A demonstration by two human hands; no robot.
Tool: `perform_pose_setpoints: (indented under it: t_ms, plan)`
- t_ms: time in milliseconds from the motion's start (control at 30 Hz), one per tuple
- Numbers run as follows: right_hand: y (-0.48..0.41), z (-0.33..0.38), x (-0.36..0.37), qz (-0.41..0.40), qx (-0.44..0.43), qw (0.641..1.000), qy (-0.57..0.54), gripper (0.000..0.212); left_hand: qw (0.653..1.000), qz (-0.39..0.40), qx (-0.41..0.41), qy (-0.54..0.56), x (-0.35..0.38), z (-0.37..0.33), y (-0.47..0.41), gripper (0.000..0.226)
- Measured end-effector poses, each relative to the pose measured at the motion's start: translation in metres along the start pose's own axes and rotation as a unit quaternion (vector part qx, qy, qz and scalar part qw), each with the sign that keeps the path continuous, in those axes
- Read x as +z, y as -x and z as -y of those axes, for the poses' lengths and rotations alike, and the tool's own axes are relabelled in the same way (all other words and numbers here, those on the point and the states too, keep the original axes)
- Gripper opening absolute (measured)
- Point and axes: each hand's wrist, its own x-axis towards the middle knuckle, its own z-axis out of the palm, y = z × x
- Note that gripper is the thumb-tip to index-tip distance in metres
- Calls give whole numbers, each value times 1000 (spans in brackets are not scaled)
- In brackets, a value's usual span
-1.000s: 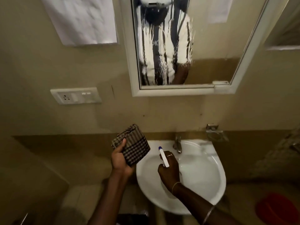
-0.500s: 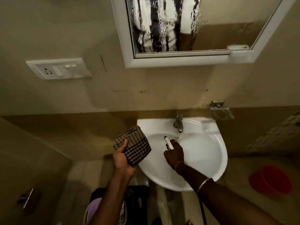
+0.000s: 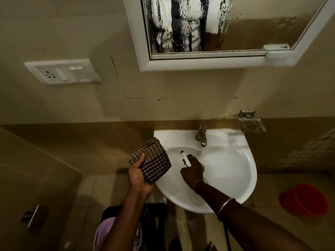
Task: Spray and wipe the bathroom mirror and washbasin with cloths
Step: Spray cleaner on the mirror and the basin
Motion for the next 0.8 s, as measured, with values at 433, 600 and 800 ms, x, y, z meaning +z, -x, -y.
perform_pose_setpoints:
  t_ms: [433, 600, 800]
  plan:
    - [1, 7, 22, 42, -28, 996, 76, 41, 1000, 24, 11, 16, -3, -11, 1, 32]
    - [15, -5, 13, 108, -68, 981, 145, 40, 999, 27, 19, 24, -18, -14, 2, 34]
    - [23, -25, -12, 112, -109, 965, 212, 40, 999, 27, 25, 36, -26, -17, 4, 43]
